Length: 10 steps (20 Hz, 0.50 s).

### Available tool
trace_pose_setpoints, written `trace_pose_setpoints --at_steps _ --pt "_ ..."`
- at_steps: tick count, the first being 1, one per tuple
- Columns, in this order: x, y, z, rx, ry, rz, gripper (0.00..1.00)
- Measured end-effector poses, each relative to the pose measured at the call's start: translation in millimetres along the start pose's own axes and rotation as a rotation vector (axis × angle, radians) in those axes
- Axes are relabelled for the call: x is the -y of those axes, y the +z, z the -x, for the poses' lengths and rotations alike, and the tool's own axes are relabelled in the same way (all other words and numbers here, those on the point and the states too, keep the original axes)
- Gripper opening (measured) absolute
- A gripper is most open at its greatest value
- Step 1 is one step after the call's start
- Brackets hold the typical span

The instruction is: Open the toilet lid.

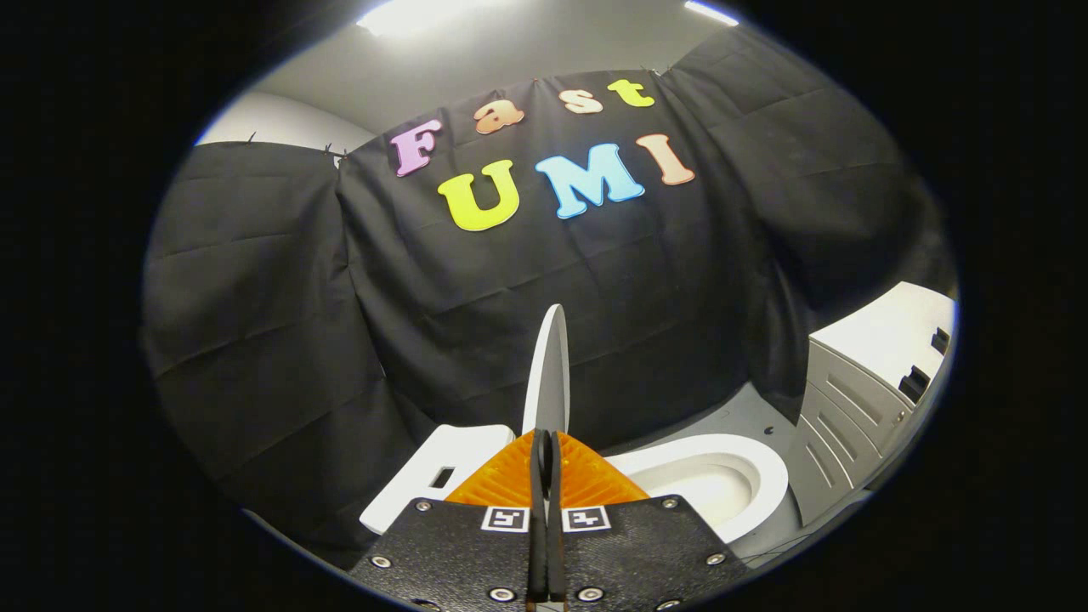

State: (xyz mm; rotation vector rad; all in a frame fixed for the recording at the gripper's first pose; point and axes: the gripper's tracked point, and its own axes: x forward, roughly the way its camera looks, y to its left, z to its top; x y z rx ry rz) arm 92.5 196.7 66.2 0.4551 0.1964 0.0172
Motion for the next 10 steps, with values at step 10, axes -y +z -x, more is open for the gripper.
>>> trace_pose_setpoints --at_steps 10 --pt "-38.6 -2.3 -4.7 0.010 0.024 0.063 0.00"
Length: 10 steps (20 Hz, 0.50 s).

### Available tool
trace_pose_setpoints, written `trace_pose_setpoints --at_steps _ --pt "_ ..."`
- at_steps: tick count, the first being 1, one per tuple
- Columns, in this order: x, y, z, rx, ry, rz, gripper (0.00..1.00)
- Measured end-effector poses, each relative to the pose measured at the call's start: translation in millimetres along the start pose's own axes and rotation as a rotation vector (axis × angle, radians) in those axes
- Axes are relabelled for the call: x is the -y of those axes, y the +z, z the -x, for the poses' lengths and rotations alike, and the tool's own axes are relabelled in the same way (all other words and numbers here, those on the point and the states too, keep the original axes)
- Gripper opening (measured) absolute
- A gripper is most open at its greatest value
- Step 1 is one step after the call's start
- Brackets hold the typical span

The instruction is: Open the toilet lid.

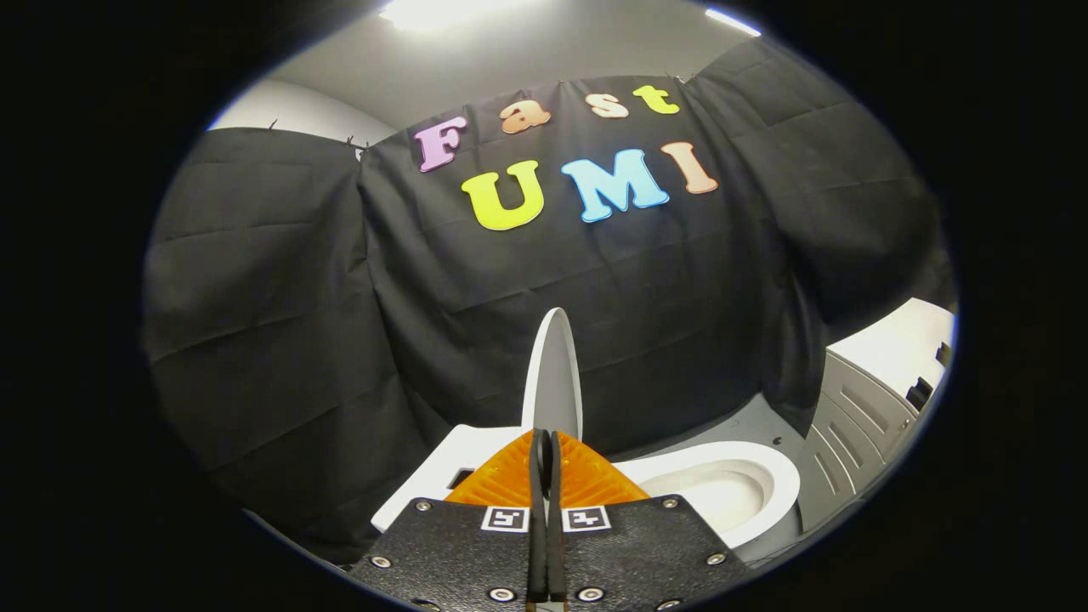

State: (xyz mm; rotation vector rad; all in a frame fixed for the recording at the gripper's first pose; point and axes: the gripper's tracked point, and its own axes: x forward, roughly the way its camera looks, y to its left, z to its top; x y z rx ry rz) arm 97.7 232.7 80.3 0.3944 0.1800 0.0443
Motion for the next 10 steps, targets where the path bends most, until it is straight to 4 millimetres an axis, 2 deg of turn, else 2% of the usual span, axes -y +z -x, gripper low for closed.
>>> trace_pose_setpoints --at_steps 5,10 --pt "-22.8 -2.3 -2.5 -0.003 0.007 0.093 0.00" --pt "-39.2 -6.3 -6.0 -0.004 0.034 0.097 0.00"
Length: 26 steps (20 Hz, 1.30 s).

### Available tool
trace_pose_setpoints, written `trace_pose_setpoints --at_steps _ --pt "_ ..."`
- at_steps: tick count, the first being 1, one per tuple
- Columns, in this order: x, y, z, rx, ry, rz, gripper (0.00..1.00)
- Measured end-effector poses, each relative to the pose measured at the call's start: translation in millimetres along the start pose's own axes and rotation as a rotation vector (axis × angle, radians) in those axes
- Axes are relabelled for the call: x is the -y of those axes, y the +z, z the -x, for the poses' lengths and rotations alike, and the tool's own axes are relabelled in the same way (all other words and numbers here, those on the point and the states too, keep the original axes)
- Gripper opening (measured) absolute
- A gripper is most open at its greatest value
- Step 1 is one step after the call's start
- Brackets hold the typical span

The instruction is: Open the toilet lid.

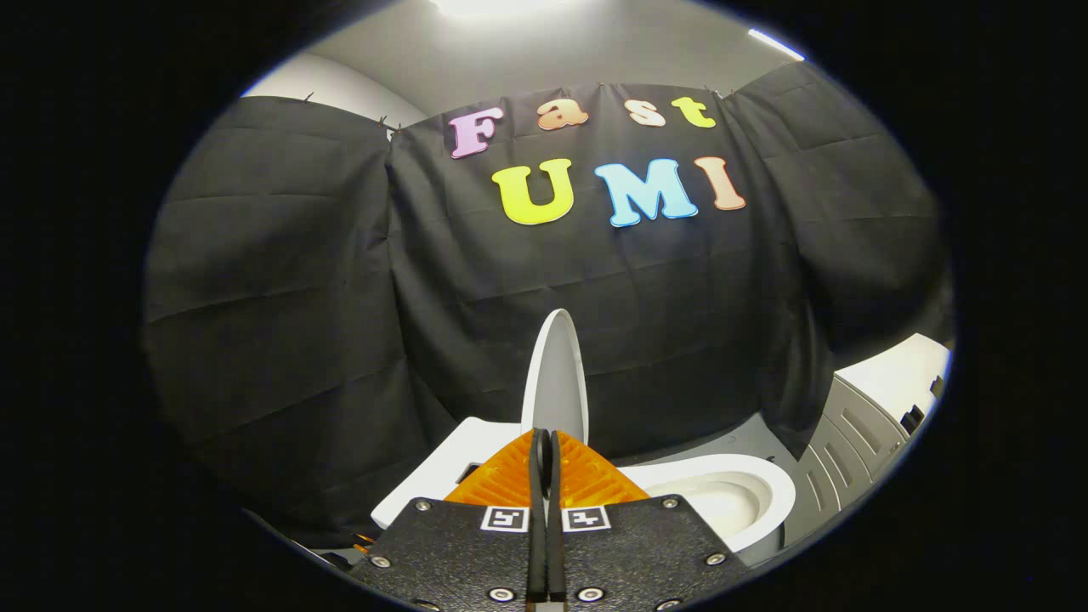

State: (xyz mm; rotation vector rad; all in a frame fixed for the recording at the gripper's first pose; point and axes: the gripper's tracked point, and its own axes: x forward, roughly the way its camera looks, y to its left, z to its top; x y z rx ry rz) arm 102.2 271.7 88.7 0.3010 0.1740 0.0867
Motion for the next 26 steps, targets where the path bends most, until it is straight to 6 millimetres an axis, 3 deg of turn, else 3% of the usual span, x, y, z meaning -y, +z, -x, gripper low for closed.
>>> trace_pose_setpoints --at_steps 17,26 --pt "-87.3 -19.3 -16.7 -0.023 0.135 0.129 0.00" --pt "-118.5 -30.4 -25.1 -0.035 0.174 0.165 0.01"
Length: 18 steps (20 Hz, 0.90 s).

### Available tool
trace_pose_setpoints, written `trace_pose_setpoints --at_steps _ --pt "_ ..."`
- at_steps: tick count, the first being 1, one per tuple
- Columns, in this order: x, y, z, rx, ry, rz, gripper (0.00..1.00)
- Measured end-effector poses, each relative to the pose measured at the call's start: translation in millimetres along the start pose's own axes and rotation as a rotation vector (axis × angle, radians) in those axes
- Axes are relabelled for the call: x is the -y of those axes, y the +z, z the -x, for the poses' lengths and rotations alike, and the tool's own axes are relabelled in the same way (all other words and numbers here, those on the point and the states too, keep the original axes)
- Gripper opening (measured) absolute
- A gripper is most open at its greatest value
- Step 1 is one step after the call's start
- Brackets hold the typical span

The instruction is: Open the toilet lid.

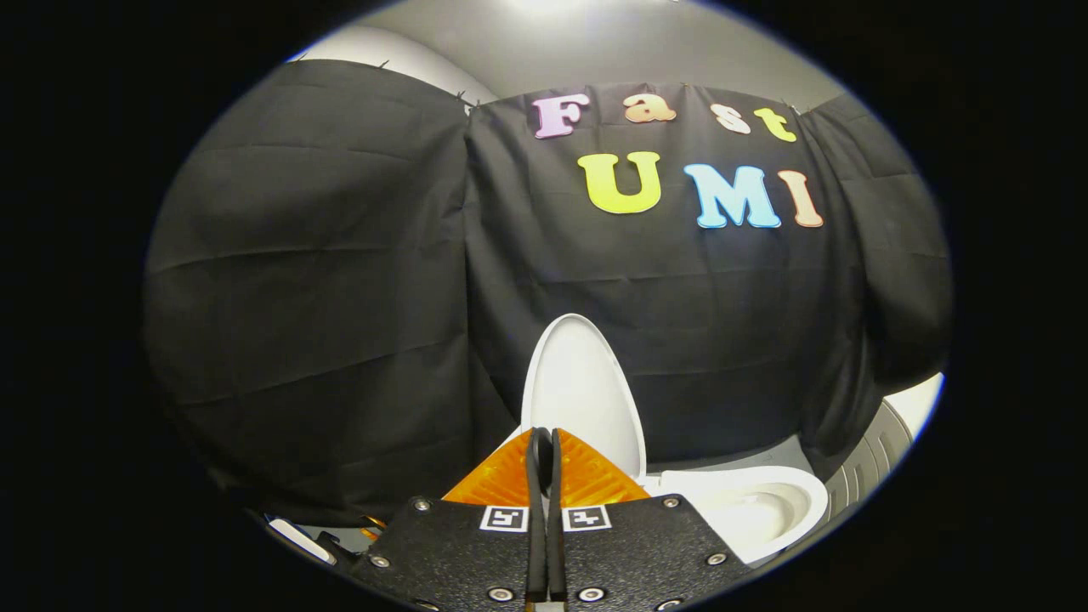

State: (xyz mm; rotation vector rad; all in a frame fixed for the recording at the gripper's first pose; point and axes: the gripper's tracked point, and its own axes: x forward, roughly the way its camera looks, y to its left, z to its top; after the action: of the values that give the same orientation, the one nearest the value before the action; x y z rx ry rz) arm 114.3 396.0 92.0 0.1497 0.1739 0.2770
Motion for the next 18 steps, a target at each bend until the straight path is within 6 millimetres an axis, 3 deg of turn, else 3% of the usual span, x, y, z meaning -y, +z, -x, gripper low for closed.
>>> trace_pose_setpoints --at_steps 8,9,15,17,18 --pt "-11.3 -1.7 -5.9 0.061 0.094 0.054 0.01" --pt "-16.0 -3.1 -7.0 0.065 0.120 0.062 0.07" --pt "-3.0 -1.1 12.4 0.118 0.151 0.238 0.81" --pt "14.1 6.9 23.0 0.153 0.143 0.224 0.94" --pt "22.3 13.6 27.0 0.169 0.138 0.205 0.95"
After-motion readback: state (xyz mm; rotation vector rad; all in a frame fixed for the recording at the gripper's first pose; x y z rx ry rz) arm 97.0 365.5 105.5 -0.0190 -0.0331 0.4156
